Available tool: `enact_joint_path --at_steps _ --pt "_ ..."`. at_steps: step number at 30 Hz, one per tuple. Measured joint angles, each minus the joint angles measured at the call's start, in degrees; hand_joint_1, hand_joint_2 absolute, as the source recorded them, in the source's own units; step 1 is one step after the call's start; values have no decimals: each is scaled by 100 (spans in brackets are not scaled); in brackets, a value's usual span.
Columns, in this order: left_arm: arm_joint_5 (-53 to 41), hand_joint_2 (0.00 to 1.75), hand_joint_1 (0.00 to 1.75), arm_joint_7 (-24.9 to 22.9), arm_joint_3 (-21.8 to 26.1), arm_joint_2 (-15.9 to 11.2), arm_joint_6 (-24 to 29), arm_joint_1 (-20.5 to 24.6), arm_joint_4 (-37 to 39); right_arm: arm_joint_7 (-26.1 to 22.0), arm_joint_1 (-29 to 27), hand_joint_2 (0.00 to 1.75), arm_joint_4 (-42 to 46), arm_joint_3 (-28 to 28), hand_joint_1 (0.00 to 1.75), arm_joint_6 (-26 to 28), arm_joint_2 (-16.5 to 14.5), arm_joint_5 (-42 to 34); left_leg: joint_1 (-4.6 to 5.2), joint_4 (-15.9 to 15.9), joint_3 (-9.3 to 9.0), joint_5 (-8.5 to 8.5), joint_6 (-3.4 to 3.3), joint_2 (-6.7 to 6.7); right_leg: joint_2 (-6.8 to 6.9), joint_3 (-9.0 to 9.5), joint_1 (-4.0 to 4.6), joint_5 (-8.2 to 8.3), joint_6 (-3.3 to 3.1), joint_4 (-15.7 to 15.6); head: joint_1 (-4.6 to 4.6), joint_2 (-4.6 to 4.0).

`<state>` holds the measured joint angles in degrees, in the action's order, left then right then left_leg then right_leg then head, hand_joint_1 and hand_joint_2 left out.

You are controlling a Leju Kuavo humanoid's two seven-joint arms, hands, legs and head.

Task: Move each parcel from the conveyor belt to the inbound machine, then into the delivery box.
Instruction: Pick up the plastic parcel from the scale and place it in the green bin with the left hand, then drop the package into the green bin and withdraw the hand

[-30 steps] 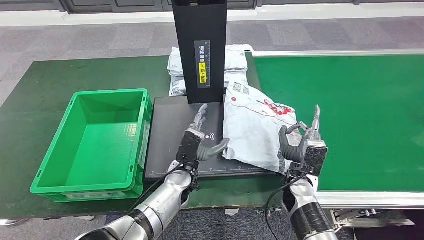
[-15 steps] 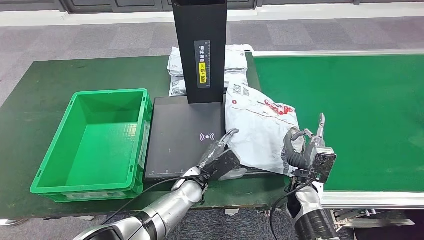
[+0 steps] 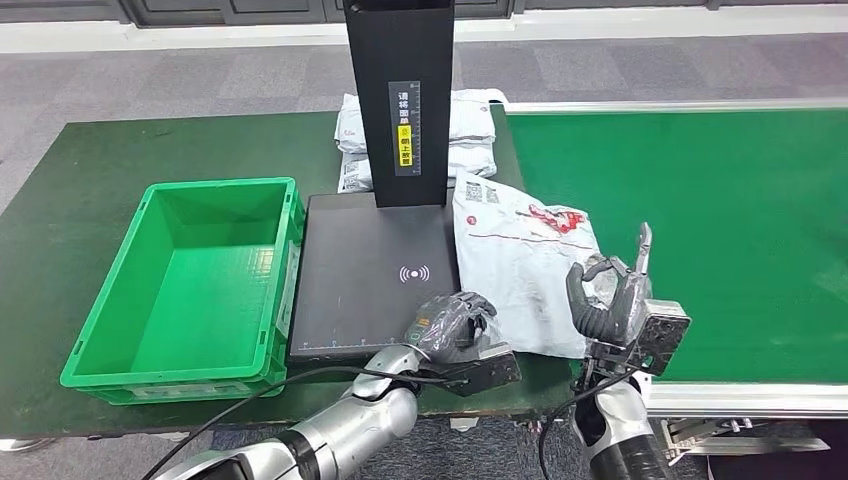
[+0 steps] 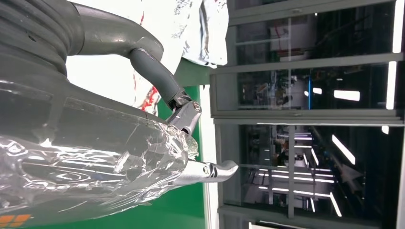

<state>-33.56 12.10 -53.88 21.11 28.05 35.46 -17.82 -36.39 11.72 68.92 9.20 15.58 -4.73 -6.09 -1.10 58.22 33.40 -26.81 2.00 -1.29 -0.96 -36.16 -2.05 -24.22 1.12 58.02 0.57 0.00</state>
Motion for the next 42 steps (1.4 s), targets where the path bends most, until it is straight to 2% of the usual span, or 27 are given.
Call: enact_joint_path --at_steps 5,10,13,16,19,21,25,28,32,36,42 --pt "-474 175 175 -295 -13 0 861 95 93 -14 -34 175 125 -22 0 -74 -75 19 0 0 -1 1 1 0 1 1 0 1 0 0 0 0" --pt "-661 175 175 -397 -12 -3 1096 139 166 -14 -36 175 196 -36 0 -87 -121 26 0 0 -1 3 2 0 0 1 0 1 0 0 0 0" --pt "-604 175 175 -233 49 -11 1174 140 164 -14 -32 175 198 -39 0 -116 -133 30 0 0 0 2 2 -1 0 1 0 1 0 0 0 0" --pt "-464 175 175 135 401 -18 1187 136 118 -16 -25 175 198 -56 0 -134 -144 22 0 0 1 2 2 -1 0 0 0 1 0 0 0 0" --pt "-725 175 175 537 1139 -42 1197 116 -26 -16 -22 175 197 -106 0 -145 -146 6 0 0 1 2 2 -1 0 0 0 1 0 0 0 0" --pt "-1215 175 175 816 1811 -64 1205 84 -215 -16 -5 175 193 -148 0 -165 -147 -3 0 0 0 3 3 0 -1 0 0 1 -1 0 0 0" --pt "-2617 175 175 1596 3597 -81 1208 59 -845 -14 94 175 89 -162 0 -231 -146 -16 -1 0 -3 6 7 9 -11 -2 2 6 -5 1 -1 0" --pt "-3507 175 175 2144 5014 -85 1210 65 -1616 -13 137 175 -47 -202 0 -285 -144 -32 -3 0 -6 8 10 17 -17 -3 3 7 -6 2 0 0" --pt "-4221 175 175 2502 6515 -116 1210 71 -2705 3 123 175 -119 -327 0 -293 -134 -22 -6 -1 -6 9 10 17 -18 -3 7 7 -6 3 0 0" --pt "-4682 175 175 2387 7300 -265 1210 58 -3606 53 -11 175 -113 -417 0 -331 -46 -94 -7 -1 -4 8 11 12 -15 -2 8 6 -6 3 0 0" --pt "-4942 175 175 2023 7702 -554 1210 37 -4378 109 -268 175 -33 -460 0 -361 102 -185 -7 -1 -1 7 10 9 -13 -2 7 5 -6 3 -1 0"
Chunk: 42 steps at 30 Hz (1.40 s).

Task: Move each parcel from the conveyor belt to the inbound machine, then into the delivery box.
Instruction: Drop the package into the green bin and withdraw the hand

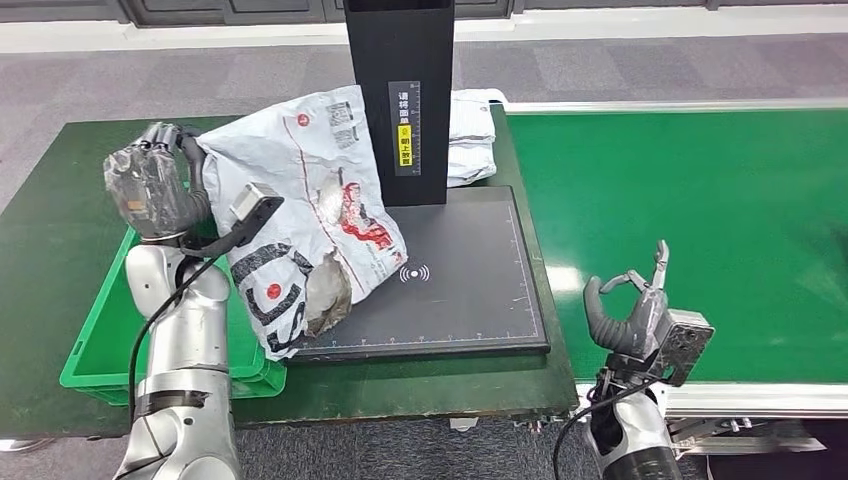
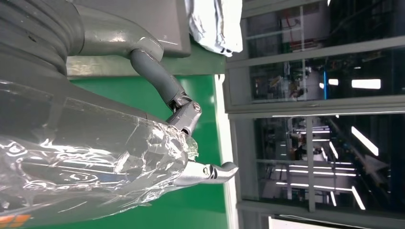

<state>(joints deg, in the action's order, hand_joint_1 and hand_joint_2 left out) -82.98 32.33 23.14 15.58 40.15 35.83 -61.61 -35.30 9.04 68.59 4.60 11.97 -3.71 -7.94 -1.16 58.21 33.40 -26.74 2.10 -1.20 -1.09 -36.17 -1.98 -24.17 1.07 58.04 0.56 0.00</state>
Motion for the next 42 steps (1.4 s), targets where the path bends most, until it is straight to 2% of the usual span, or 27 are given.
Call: enact_joint_path --at_steps 5,11,18,20,21,22,23,24,25,26,27,29,36,39,40,42 --pt "-46 175 175 -544 41 -516 0 -19 -158 45 -315 175 221 -10 0 -25 154 -140 -1 -2 -2 0 1 5 -3 -3 2 -1 -1 0 1 0" --pt "-134 175 175 -893 144 -1203 0 -67 -37 104 -633 175 523 -104 0 -79 246 -202 -9 -3 -3 1 3 7 -5 -4 8 -1 -4 0 1 0" --pt "-397 175 175 -1577 145 -1690 0 -101 224 177 -810 175 742 -106 0 -129 268 -218 -8 -2 -3 1 3 7 -5 -3 7 -1 -3 0 0 0" --pt "-527 175 171 -1987 111 -1827 -1 -113 351 211 -845 175 795 -107 0 -171 271 -214 -8 -2 -3 1 3 7 -5 -3 7 -1 -3 0 1 0" --pt "-567 175 139 -2237 77 -1911 -2 -131 419 233 -866 175 824 -110 0 -200 271 -207 -8 -2 -4 0 4 8 -6 -4 7 -1 -4 0 1 0" --pt "-581 175 139 -2464 39 -1998 -2 -154 481 259 -889 175 853 -120 0 -233 272 -197 -8 -3 -4 0 6 9 -8 -5 8 -1 -4 0 1 0" --pt "-579 175 130 -2652 6 -2089 -2 -180 538 283 -909 175 874 -133 0 -268 273 -186 -9 -3 -4 -1 7 9 -10 -6 8 -1 -4 0 1 0" --pt "-563 175 90 -2809 -19 -2186 -2 -209 597 300 -923 175 887 -150 0 -309 274 -178 -9 -4 -5 -2 8 10 -12 -6 8 -1 -4 0 1 0" --pt "-549 175 79 -2950 -39 -2283 -2 -239 665 310 -930 175 894 -167 0 -357 275 -174 -9 -4 -5 -2 8 11 -14 -6 8 -2 -4 0 0 0" --pt "-542 175 35 -3090 -61 -2390 -2 -280 728 313 -932 175 894 -180 0 -406 276 -173 -10 -5 -6 -2 9 14 -16 -7 9 -2 -5 0 0 0" --pt "-544 175 0 -3228 -87 -2490 -2 -328 777 318 -935 175 894 -191 0 -451 277 -173 -10 -5 -7 -2 9 17 -19 -8 9 -2 -5 0 0 0" --pt "-575 175 0 -3401 -120 -2608 -2 -396 813 331 -942 175 894 -199 0 -496 279 -173 -11 -5 -7 -3 10 23 -23 -10 10 -2 -5 0 1 0" --pt "-587 175 0 -3459 -133 -2661 -2 -432 815 351 -943 175 894 -202 0 -518 280 -173 -11 -5 -6 -3 10 23 -23 -9 10 -2 -5 0 1 0" --pt "-606 175 0 -3433 -90 -2889 -2 -726 606 405 -948 175 894 -242 0 -591 284 -170 -11 -5 -5 -4 11 22 -21 -8 9 -3 -6 0 1 0" --pt "-630 175 0 -3755 -198 -3097 -1 -943 375 419 -965 175 894 -267 0 -616 284 -167 -11 -5 -5 -6 13 22 -23 -10 11 -4 -7 0 1 0" --pt "-679 175 0 -4899 -807 -3698 0 -1356 -125 438 -1000 175 895 -336 0 -652 283 -159 -16 -5 -6 -9 17 19 -18 -10 17 -10 -14 0 1 0"
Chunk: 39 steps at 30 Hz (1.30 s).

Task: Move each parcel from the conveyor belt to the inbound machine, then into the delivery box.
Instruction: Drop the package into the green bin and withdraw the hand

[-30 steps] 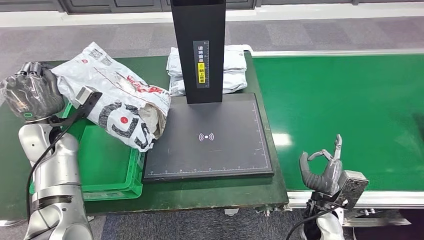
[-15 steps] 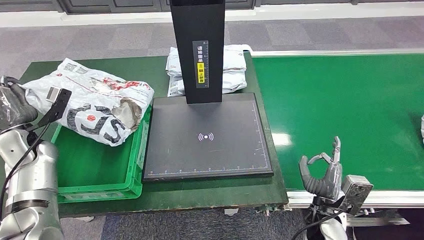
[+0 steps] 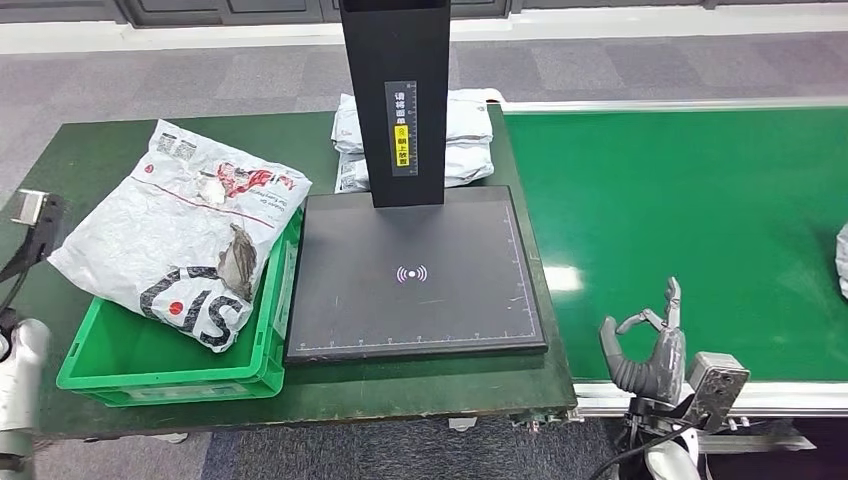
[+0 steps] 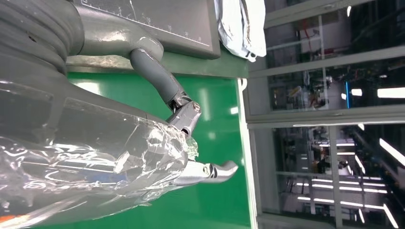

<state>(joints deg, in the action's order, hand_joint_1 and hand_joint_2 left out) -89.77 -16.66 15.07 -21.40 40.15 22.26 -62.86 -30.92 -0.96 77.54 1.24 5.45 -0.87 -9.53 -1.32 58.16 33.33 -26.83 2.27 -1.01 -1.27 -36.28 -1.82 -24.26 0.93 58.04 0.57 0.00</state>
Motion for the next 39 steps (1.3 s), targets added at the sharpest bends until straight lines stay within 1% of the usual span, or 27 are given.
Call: enact_joint_path --at_steps 1,2,3,4,5,7,8,9,10,11,14,16,17,18,20,22,26,29,32,35,39 --pt "38 175 0 -408 -358 -252 0 -106 -145 5 -12 175 1 -24 0 -5 0 1 -2 0 0 0 1 -6 7 3 3 -3 -3 0 -1 0" --pt "128 175 0 -403 -575 -369 0 -160 -235 5 -12 175 1 -44 0 -10 0 1 -4 0 -1 0 0 -12 16 8 5 -6 -6 0 0 0" --pt "274 175 0 -3 -591 -336 0 -184 -302 6 -12 175 1 -49 0 -14 0 2 -4 0 -1 0 0 -16 21 12 5 -7 -7 0 -1 0" --pt "471 175 0 635 -478 -229 0 -191 -354 8 -12 175 1 -51 0 -22 -1 5 -4 0 -1 0 0 -16 21 12 5 -6 -7 0 -2 0" --pt "706 175 0 1507 -238 -70 0 -168 -379 11 -12 175 1 -53 0 -33 -1 10 -4 1 0 0 0 -14 19 11 4 -5 -7 0 -1 0" --pt "1165 175 0 3442 440 320 0 -33 -340 19 -9 175 1 -54 0 -56 -2 26 -2 2 -1 0 0 -9 15 10 2 -1 -7 0 -2 0" --pt "1347 175 0 4261 795 507 0 45 -296 21 -6 175 1 -54 0 -62 -2 34 -2 2 -3 0 1 -5 13 10 1 0 -7 -1 -2 0" --pt "1463 175 0 4814 1107 677 0 111 -249 24 -4 175 1 -54 0 -65 -2 39 -1 2 -5 0 1 -3 11 9 1 1 -7 -1 -2 0" --pt "1538 175 0 5111 1366 824 -1 161 -210 26 -2 175 1 -54 0 -66 -2 47 -1 3 -6 0 1 -1 9 8 1 2 -8 -1 -1 0" --pt "1632 175 0 5265 1585 965 -1 213 -163 27 5 175 0 -54 0 -65 -2 59 -1 3 -6 0 1 -1 9 7 1 2 -8 -1 0 0" --pt "2341 175 0 5506 1989 1340 0 415 155 27 85 175 -14 -54 0 -7 -4 138 -1 3 -5 1 1 -8 16 8 2 1 -8 -1 1 0" --pt "3024 175 0 5626 1972 1566 -1 492 449 27 194 175 -47 -54 0 64 -10 192 -1 3 -6 1 1 -11 18 10 2 2 -8 -1 -1 0" --pt "3344 175 0 5649 1872 1669 -1 509 583 27 251 175 -71 -53 0 106 -15 214 0 5 -7 2 1 -11 18 11 2 2 -8 -2 1 0" --pt "3673 175 0 5666 1704 1772 -2 526 711 25 306 175 -100 -52 0 159 -19 238 0 6 -7 3 0 -12 19 11 2 3 -8 -2 -1 0" --pt "4383 175 0 5683 1226 1964 -17 598 974 1 420 175 -196 -46 0 306 -26 299 2 10 -5 4 -2 -19 25 14 -1 7 -4 -3 0 0" --pt "4892 175 0 5688 751 2118 -45 689 1199 -32 533 175 -310 -33 0 424 -28 350 3 13 -1 6 -5 -29 33 19 -3 9 -1 -3 -1 0" --pt "5467 175 0 5700 -227 2424 -74 923 1655 -86 762 175 -582 -1 0 547 -31 396 7 16 1 6 -8 -26 31 21 -9 15 7 -3 -2 0" --pt "5795 175 0 5700 -772 2595 -113 1078 1914 -123 878 175 -785 12 0 580 -31 410 8 16 1 6 -9 -23 28 18 -10 15 7 -3 -1 0" --pt "5984 175 0 5699 -1137 2674 -103 1165 2086 -144 970 175 -935 16 0 605 -31 413 7 14 1 5 -8 -24 28 15 -8 14 6 -2 -1 0" --pt "6155 175 0 5699 -1416 2687 -78 1211 2199 -150 1012 175 -1028 18 0 623 -31 411 6 12 1 5 -8 -23 28 13 -7 13 5 -2 -1 0" --pt "6236 175 0 5699 -1622 2688 -86 1230 2289 -150 1026 175 -1087 18 0 632 -31 413 6 11 2 5 -8 -23 27 13 -7 13 5 -2 -2 0"
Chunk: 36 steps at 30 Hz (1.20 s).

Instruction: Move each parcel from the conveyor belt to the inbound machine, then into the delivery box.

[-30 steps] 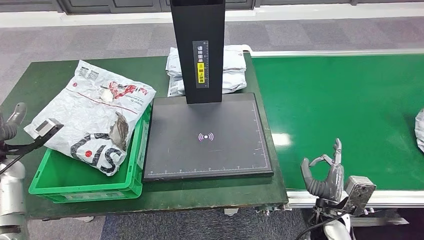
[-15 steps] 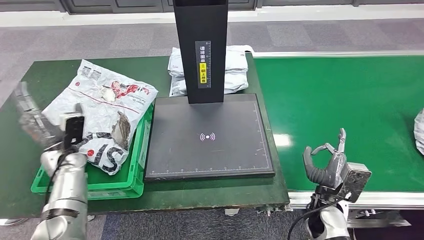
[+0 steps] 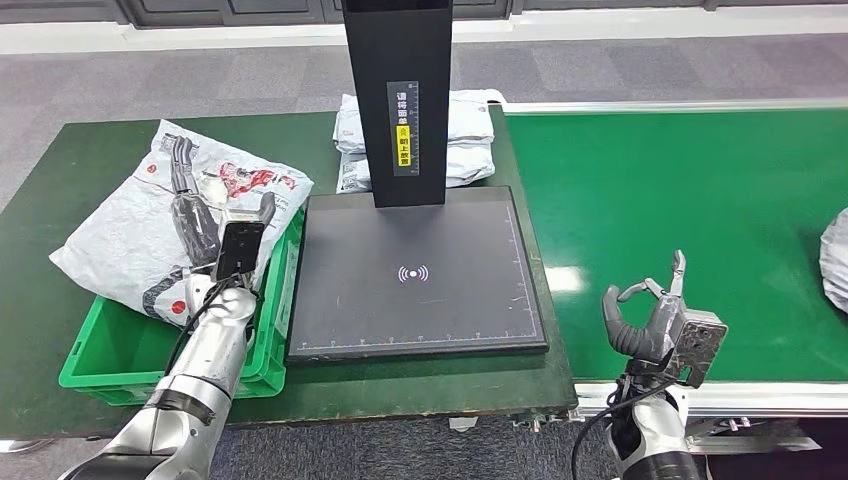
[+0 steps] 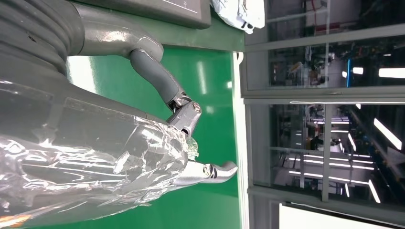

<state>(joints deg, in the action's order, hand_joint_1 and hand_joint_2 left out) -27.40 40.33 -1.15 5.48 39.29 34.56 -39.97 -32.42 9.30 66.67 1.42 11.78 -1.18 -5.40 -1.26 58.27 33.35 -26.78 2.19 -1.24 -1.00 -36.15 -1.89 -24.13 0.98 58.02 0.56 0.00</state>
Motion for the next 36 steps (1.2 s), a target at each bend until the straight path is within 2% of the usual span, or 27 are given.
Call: enact_joint_path --at_steps 5,9,10,14,20,24,28,36 --pt "470 175 0 -1 -259 92 -215 42 57 1 115 175 -139 0 0 44 0 69 1 2 3 1 -1 -3 2 3 -2 1 1 0 0 0" --pt "584 175 0 0 -462 169 -212 80 113 -2 208 0 -263 0 0 62 0 86 2 3 3 1 -1 -3 2 4 -3 1 1 0 1 0" --pt "622 175 0 0 -497 183 -228 86 119 -3 219 0 -289 0 0 72 0 90 2 3 3 1 -1 -3 1 2 -2 1 1 0 1 0" --pt "1059 175 0 0 -668 265 -525 152 122 -28 338 175 -465 0 0 107 1 117 1 3 4 1 -1 -5 3 -1 -1 1 1 0 2 0" --pt "1945 175 0 0 -950 606 -1420 339 172 -93 680 175 -970 0 0 251 9 228 2 5 6 2 -1 -4 2 -1 -3 2 2 0 1 0" --pt "2067 175 0 -40 -1150 818 -2055 491 368 -84 871 175 -1349 0 0 338 42 284 6 7 6 2 -2 -7 5 0 -5 2 3 -1 2 0" --pt "2119 175 0 -83 -1477 1026 -2923 578 728 -139 986 175 -1780 0 0 390 120 368 7 6 7 0 -3 -6 4 0 -6 2 3 -1 1 0" --pt "2318 175 0 -150 -1733 1188 -3157 692 1200 -157 1186 175 -2467 -22 0 632 233 676 6 4 7 -3 -7 4 -3 -6 -5 2 3 -1 1 0"
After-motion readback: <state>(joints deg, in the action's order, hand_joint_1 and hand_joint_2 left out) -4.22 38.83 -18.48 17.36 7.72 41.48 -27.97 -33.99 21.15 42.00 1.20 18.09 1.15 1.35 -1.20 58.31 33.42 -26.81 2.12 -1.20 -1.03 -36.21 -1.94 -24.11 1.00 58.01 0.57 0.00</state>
